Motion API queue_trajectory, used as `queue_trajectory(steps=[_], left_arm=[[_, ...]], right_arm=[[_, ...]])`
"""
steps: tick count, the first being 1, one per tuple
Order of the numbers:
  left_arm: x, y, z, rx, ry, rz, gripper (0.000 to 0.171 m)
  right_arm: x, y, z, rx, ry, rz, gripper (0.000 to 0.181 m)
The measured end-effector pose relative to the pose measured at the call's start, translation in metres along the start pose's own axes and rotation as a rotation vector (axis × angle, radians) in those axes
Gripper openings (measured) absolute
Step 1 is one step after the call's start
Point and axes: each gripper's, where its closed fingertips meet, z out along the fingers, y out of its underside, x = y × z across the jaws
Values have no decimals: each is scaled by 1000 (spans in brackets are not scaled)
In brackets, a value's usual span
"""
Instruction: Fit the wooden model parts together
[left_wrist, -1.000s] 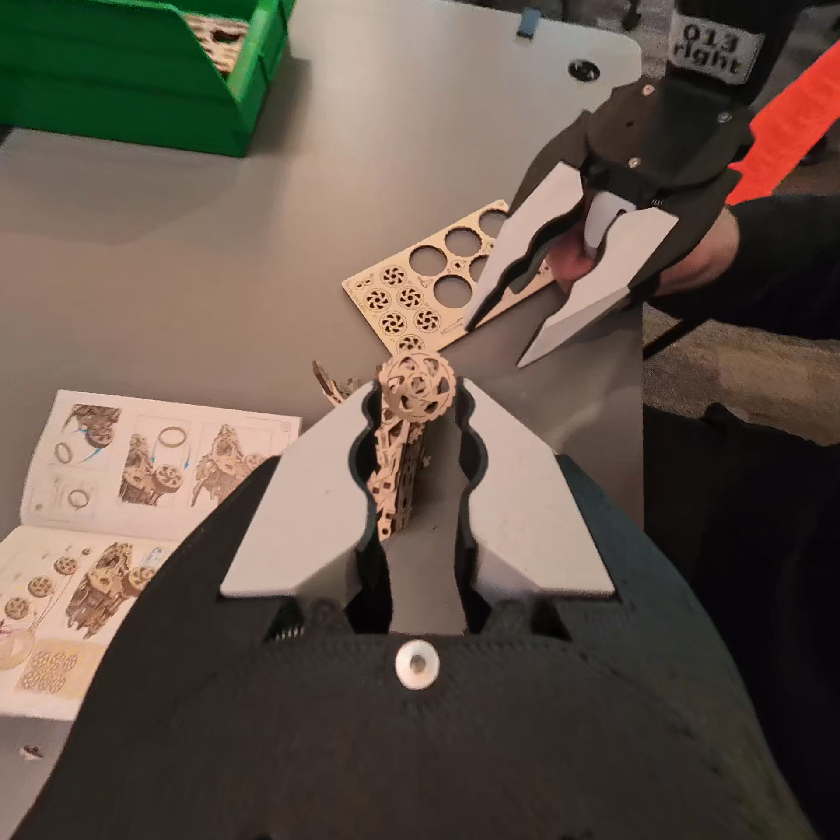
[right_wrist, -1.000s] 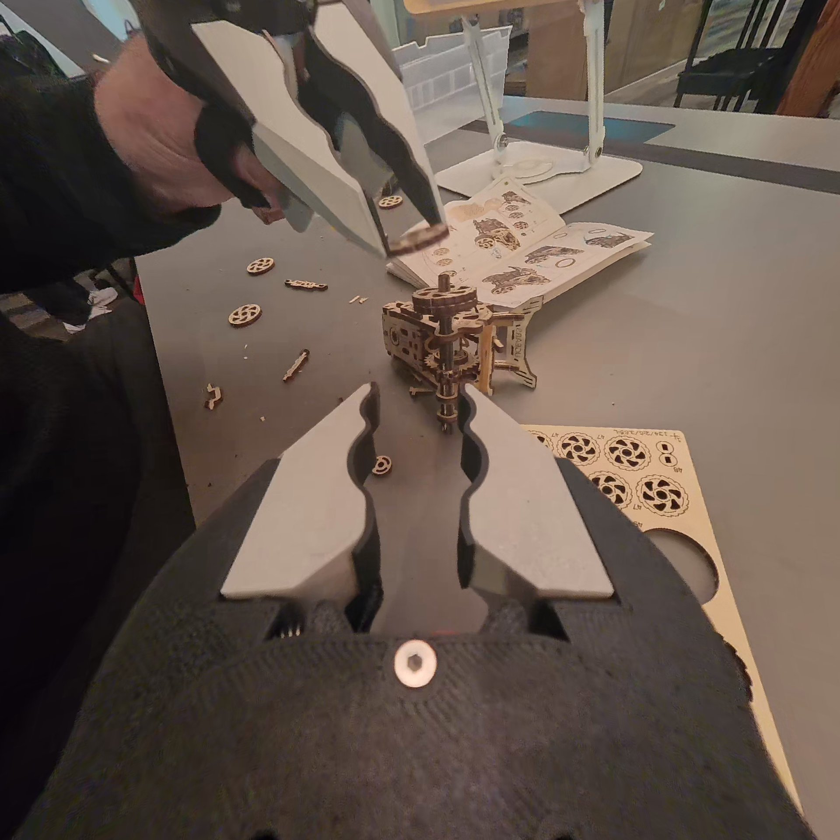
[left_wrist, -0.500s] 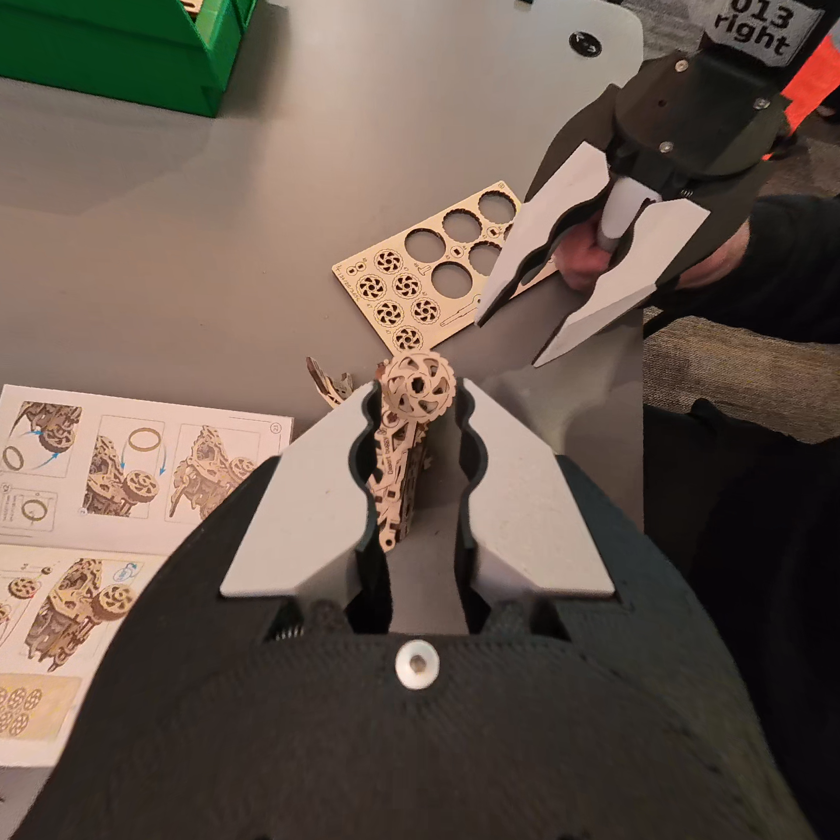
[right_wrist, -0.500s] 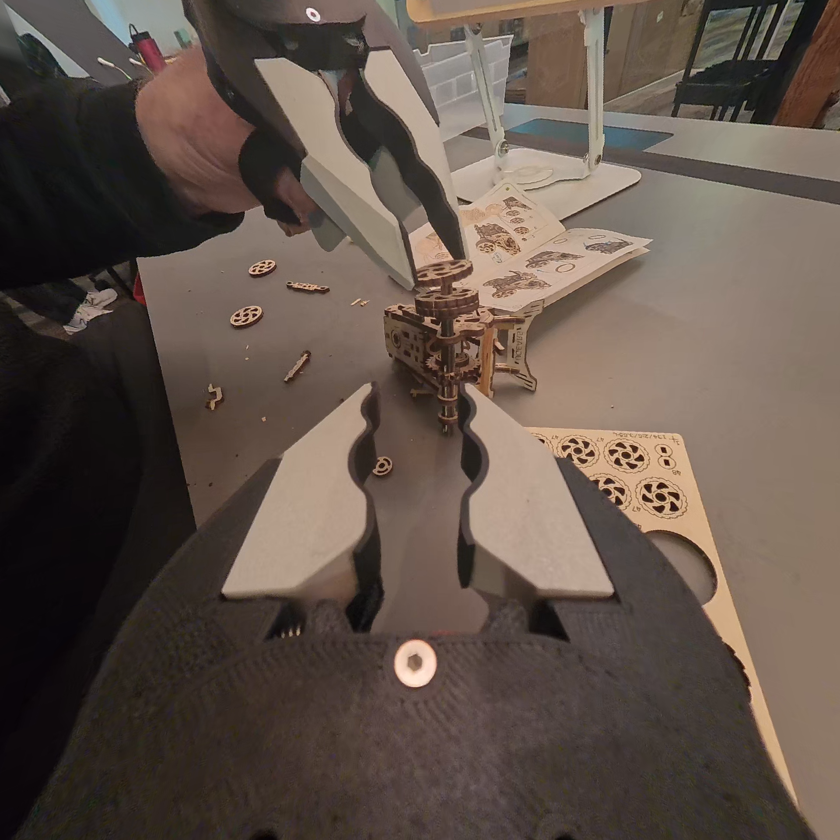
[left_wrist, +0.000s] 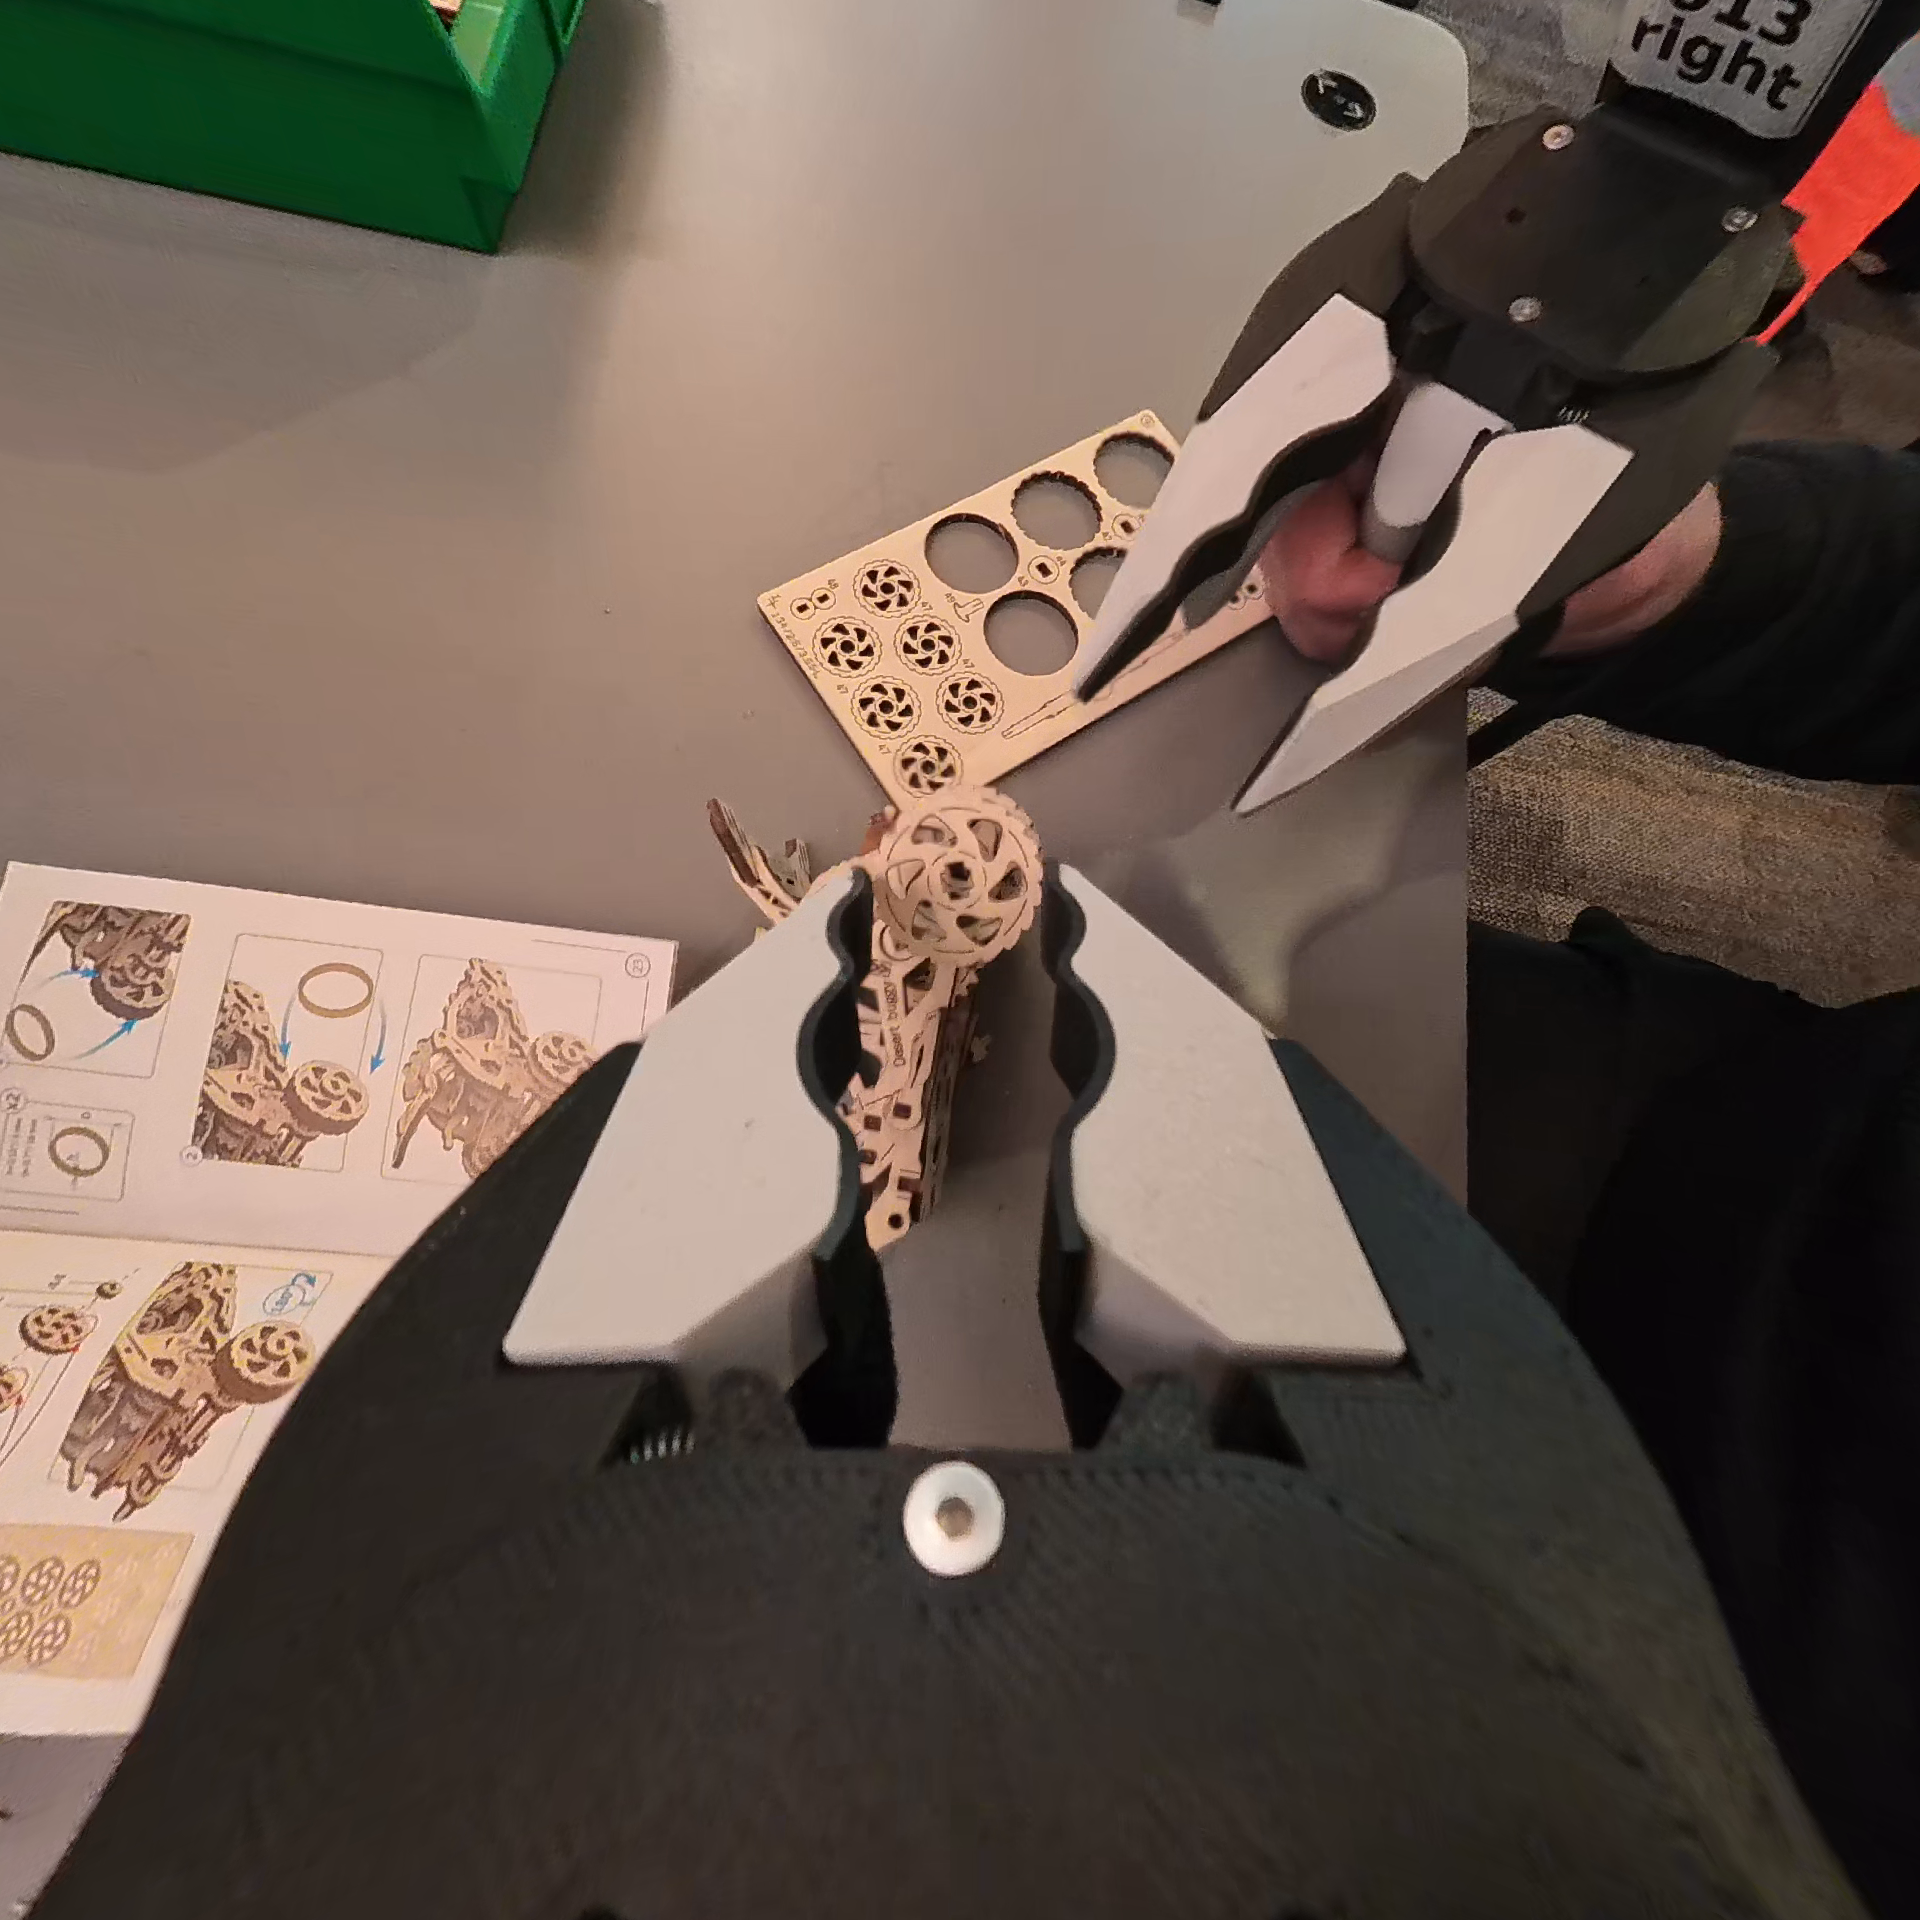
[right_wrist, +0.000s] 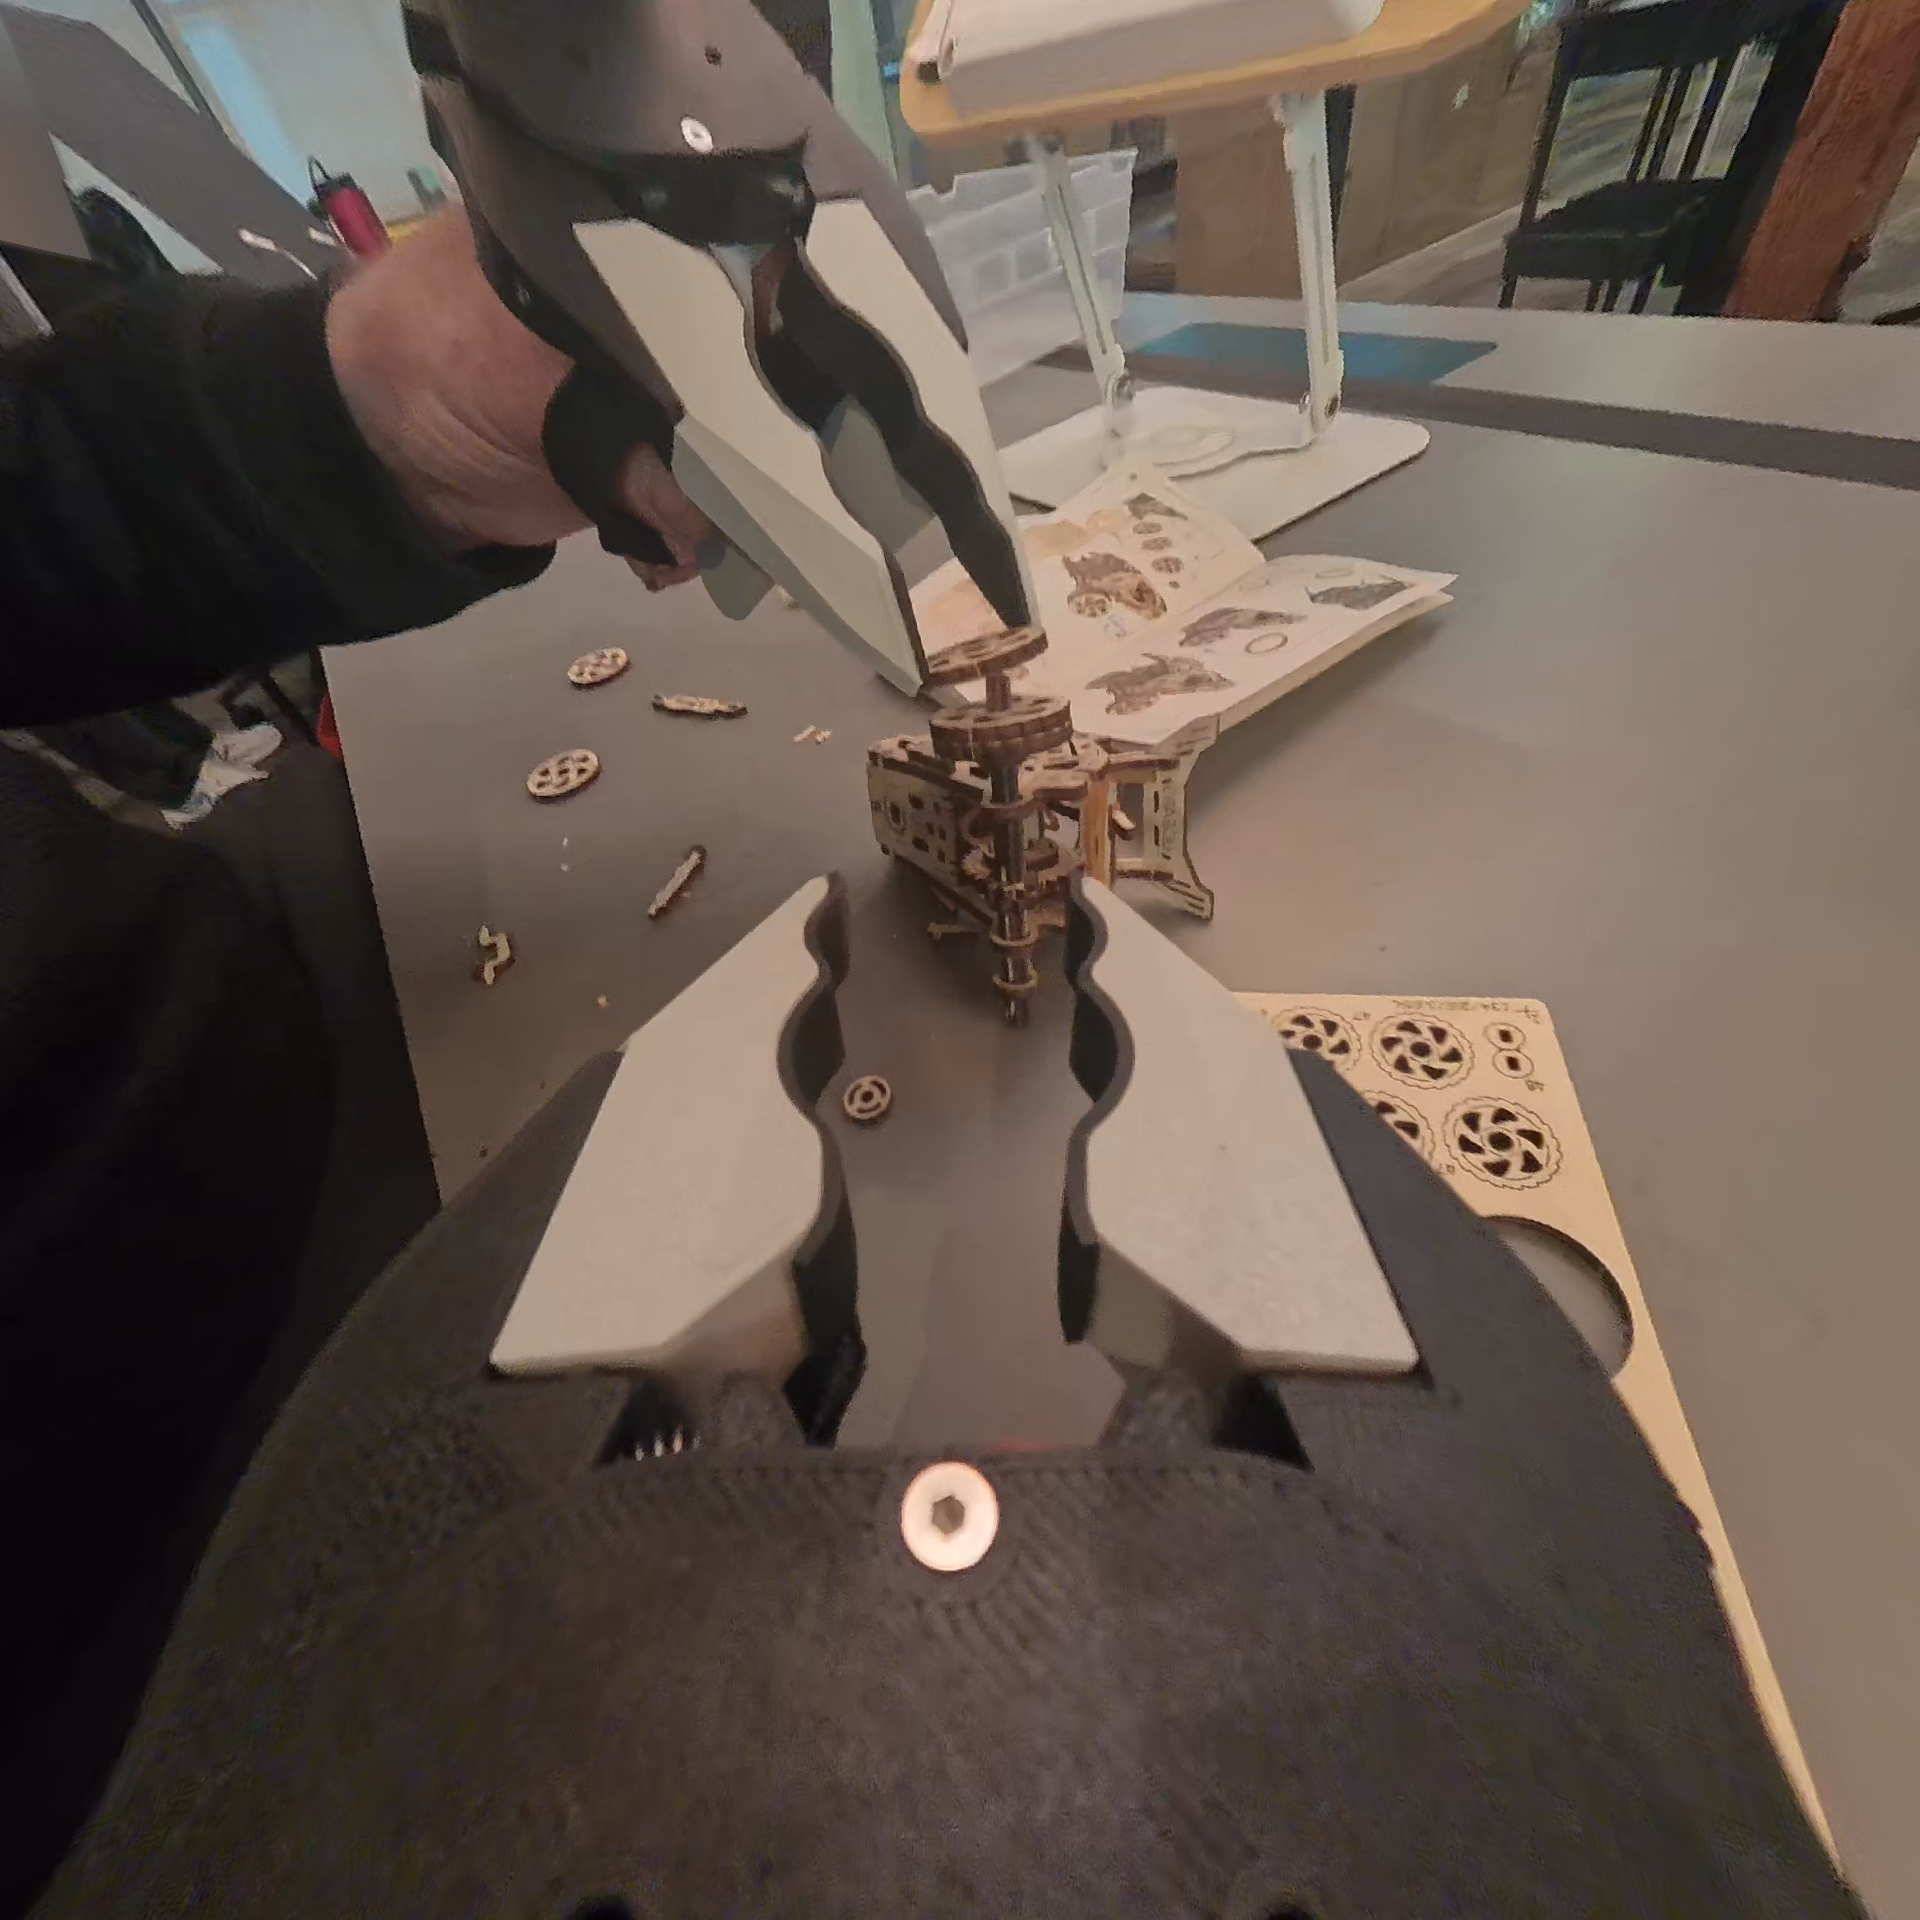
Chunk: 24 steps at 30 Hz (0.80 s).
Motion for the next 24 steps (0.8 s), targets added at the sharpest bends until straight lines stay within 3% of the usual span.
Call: queue_trajectory(steps=[10, 24], left_arm=[[3, -2, -2, 24, 14, -17, 29], [-1, -2, 6, -40, 14, 5, 29]], right_arm=[[-2, -15, 13, 4, 21, -62, 44], [-1, -15, 26, -5, -12, -53, 41]])
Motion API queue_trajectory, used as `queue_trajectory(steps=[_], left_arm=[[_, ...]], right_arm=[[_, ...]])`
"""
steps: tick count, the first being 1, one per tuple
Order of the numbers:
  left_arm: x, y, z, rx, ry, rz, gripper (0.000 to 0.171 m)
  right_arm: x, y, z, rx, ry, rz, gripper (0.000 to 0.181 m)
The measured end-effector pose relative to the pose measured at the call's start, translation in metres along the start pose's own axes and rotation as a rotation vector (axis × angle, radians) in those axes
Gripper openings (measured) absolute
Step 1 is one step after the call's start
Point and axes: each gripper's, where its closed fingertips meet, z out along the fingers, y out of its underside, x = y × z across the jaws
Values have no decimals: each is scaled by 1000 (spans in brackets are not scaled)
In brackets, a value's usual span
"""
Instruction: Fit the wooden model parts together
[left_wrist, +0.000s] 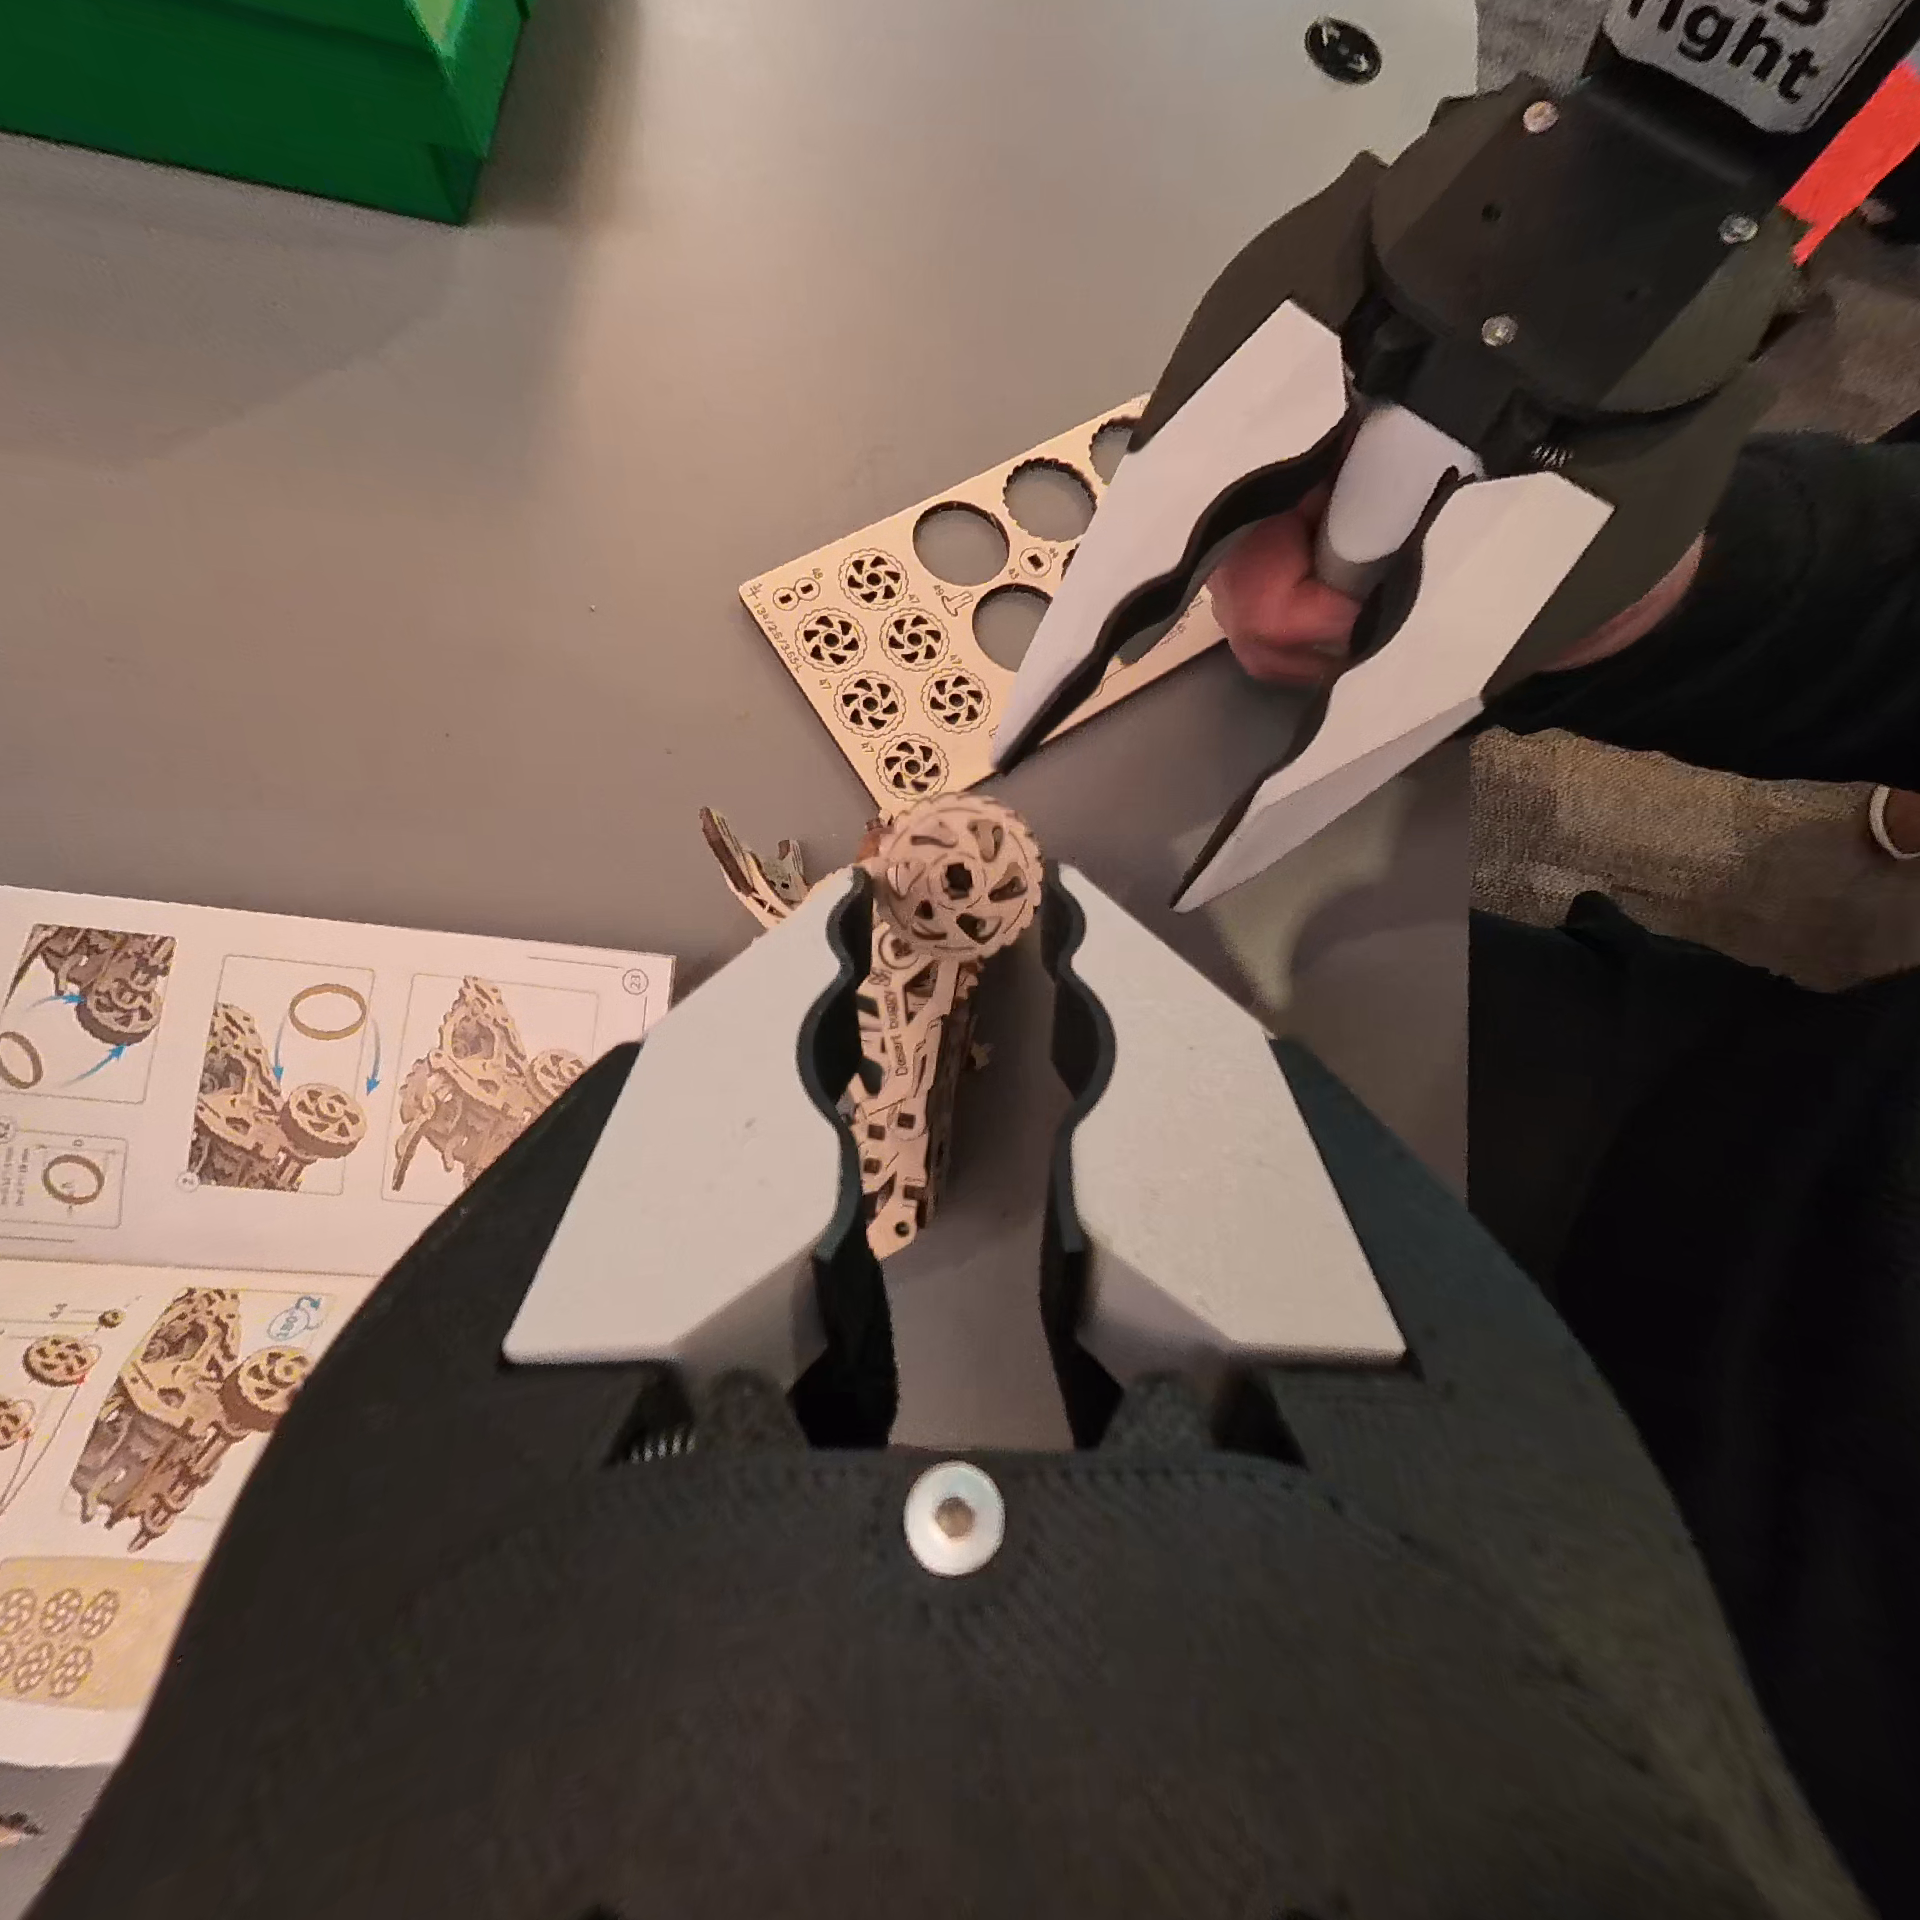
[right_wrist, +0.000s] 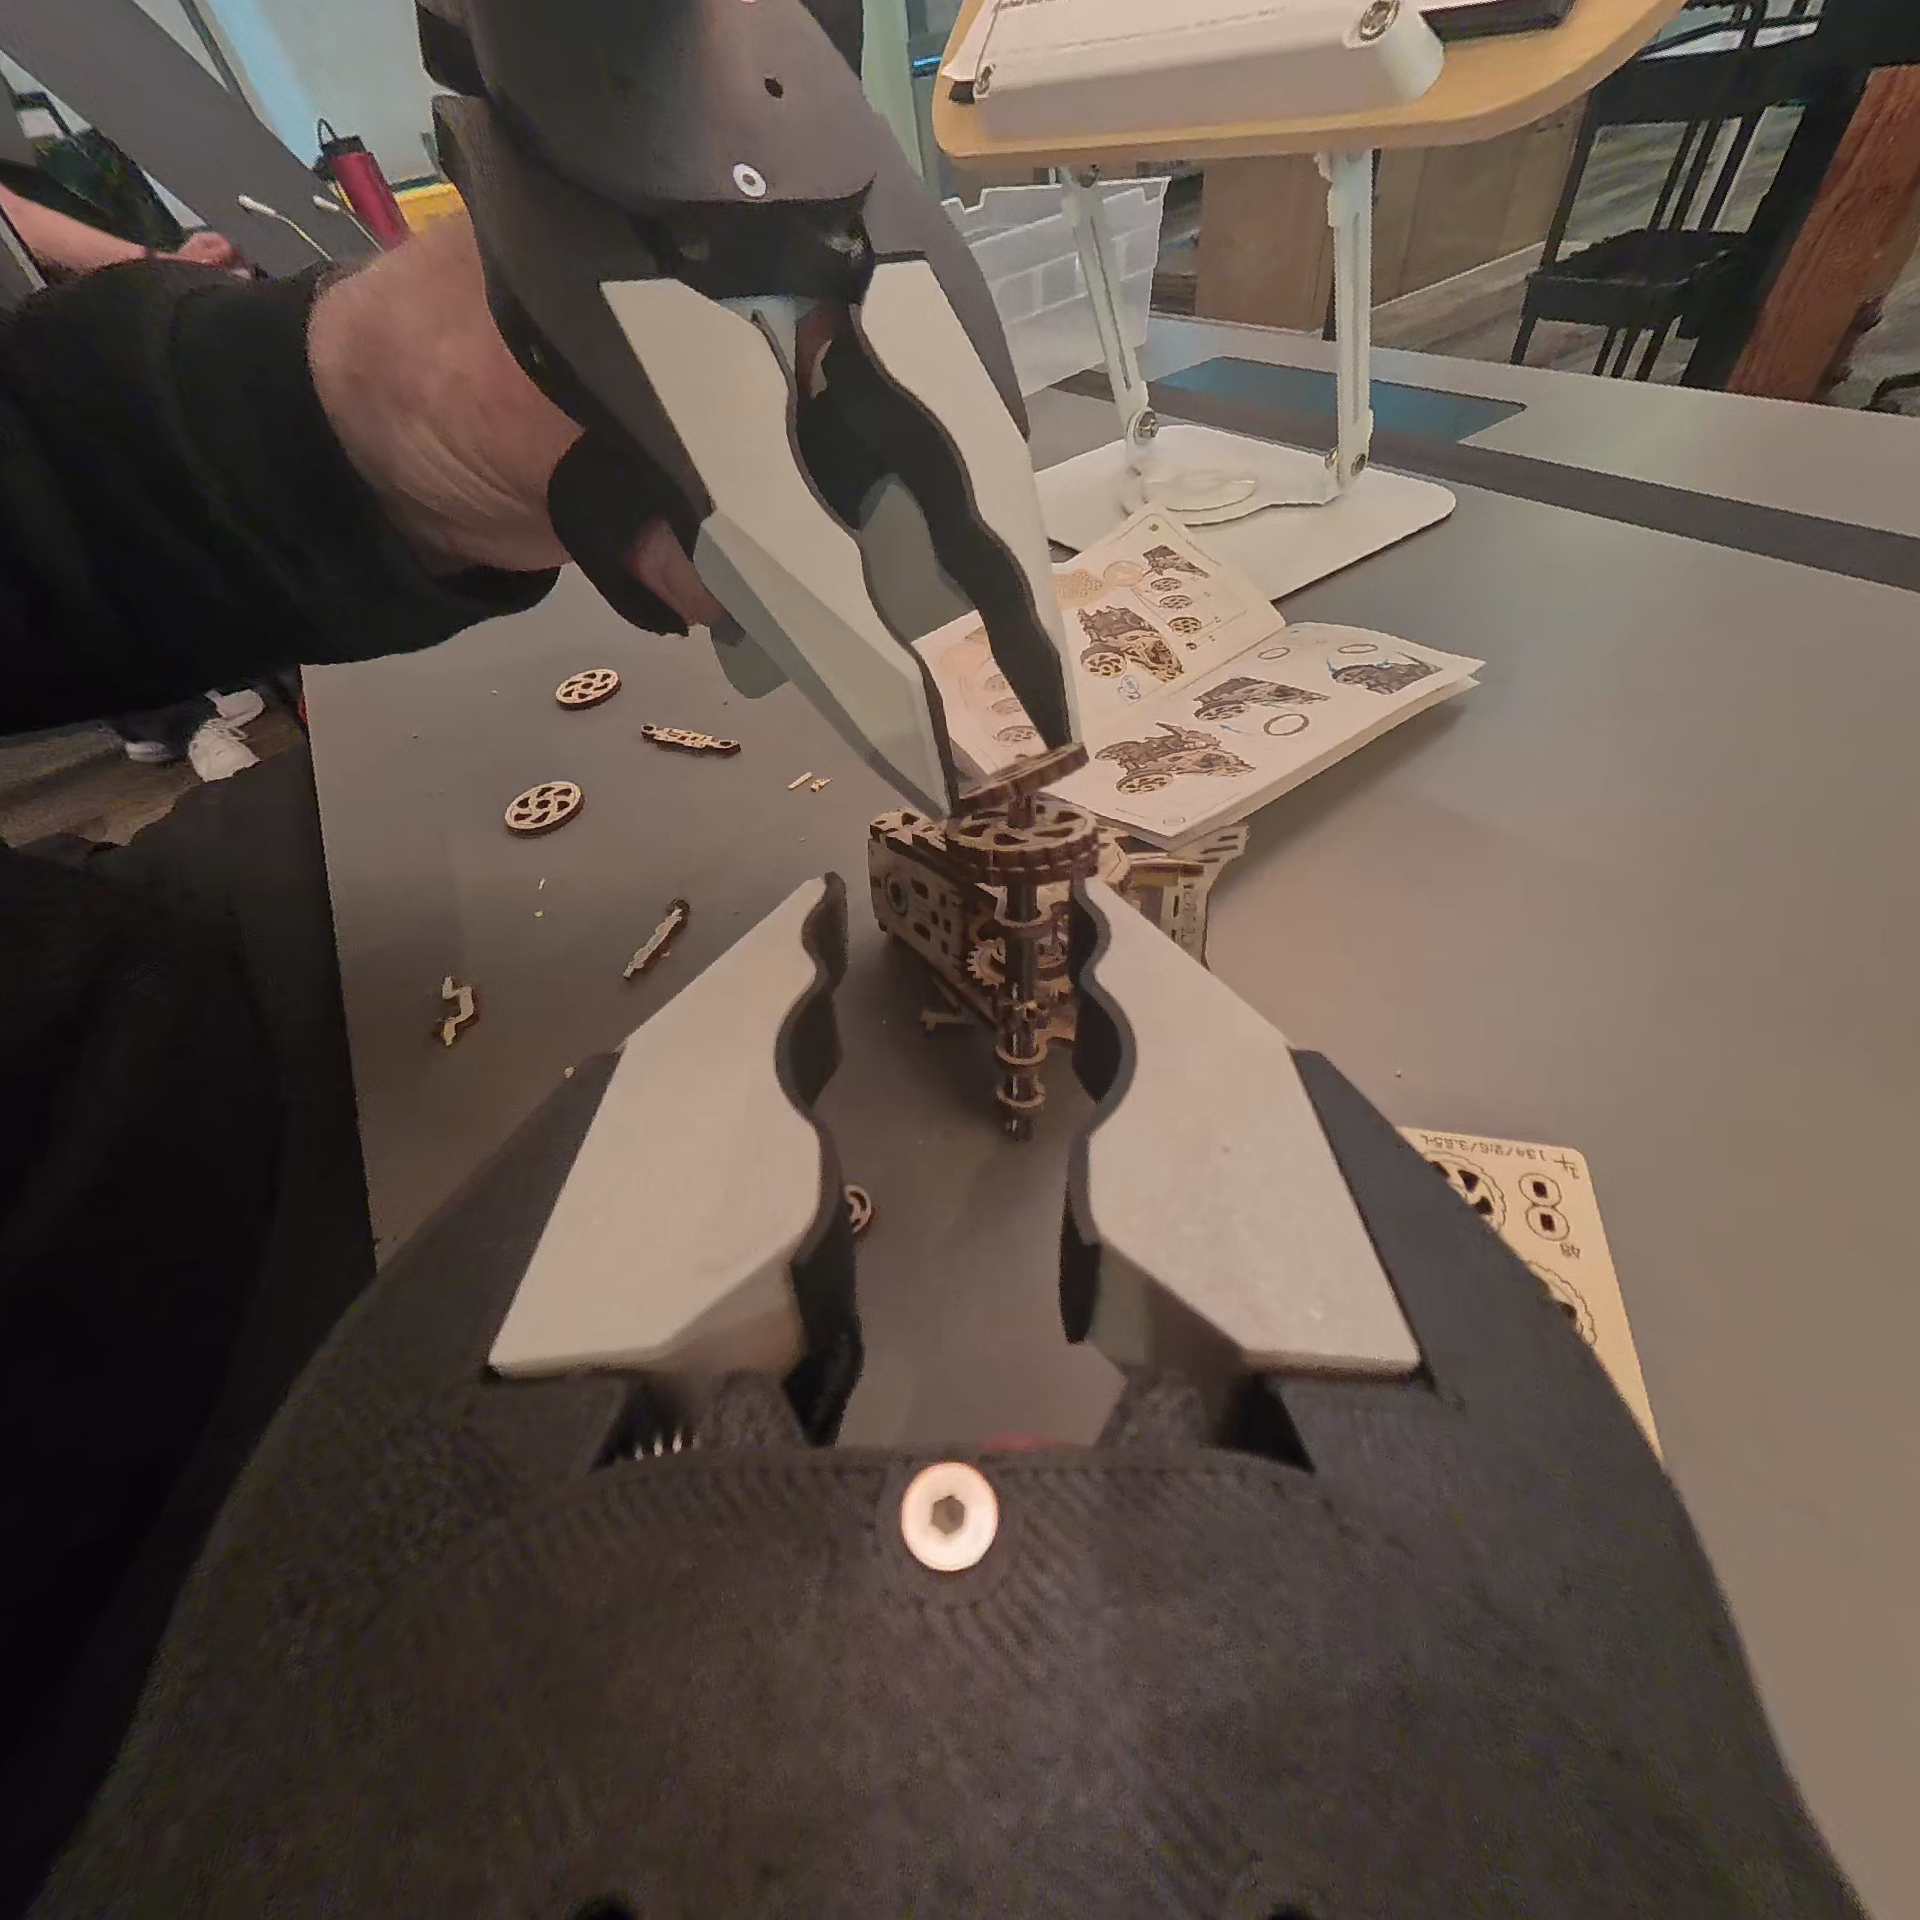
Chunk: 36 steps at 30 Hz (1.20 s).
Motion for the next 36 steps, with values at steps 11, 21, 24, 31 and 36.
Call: queue_trajectory(steps=[11, 21, 24, 31, 36], left_arm=[[4, 0, -12, 45, 39, -36, 29], [71, 75, 17, -161, 126, -19, 30], [70, 85, 27, -160, 110, -24, 31], [44, 46, -3, -30, 20, -42, 51], [12, 2, -9, 64, -11, -64, 51]], right_arm=[[3, -2, -4, -12, 19, -23, 41], [8, 7, -7, -49, 33, -28, 40], [9, 7, -3, -51, 50, -52, 41], [13, 5, 13, -64, 67, -95, 42], [14, 7, 23, -82, 56, -118, 33]])
